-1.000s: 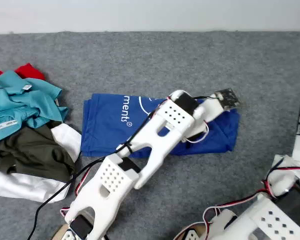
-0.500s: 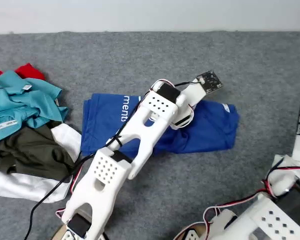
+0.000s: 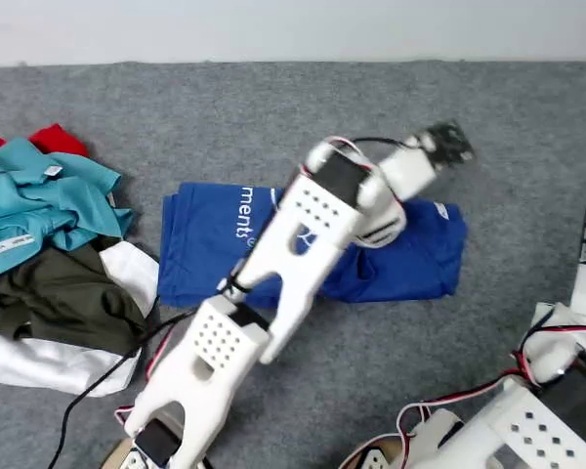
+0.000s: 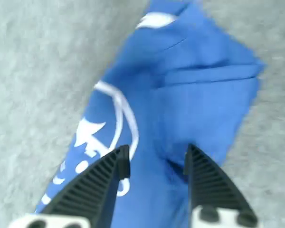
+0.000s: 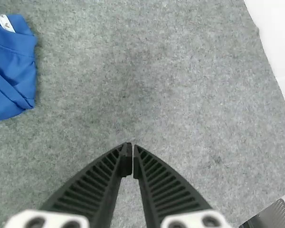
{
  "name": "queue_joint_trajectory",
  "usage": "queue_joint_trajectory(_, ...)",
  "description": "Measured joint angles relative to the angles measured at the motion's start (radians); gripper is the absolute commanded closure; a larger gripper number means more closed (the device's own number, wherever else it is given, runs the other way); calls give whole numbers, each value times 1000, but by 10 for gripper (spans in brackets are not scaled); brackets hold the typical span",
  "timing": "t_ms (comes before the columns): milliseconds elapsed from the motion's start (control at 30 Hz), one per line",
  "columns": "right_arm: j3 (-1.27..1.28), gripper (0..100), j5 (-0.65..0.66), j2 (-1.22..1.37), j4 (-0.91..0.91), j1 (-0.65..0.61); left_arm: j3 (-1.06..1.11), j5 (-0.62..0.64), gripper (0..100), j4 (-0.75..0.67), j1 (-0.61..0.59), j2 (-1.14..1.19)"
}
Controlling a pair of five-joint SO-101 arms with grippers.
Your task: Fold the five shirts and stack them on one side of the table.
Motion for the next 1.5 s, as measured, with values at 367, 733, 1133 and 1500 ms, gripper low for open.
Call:
queue_joint_trajectory(367, 0, 987, 0, 0, 0, 0, 345, 2, 896, 2, 57, -81)
queue_joint_trajectory(733, 0, 987, 0, 0, 0, 0, 470, 6, 899, -5, -126, 12)
queue_joint_trajectory(1133, 0, 987, 0, 0, 0, 0, 393, 71, 896, 3, -138, 26)
queue_joint_trajectory(1500, 8, 987, 0, 0, 0, -20, 425, 121, 831, 3, -143, -141)
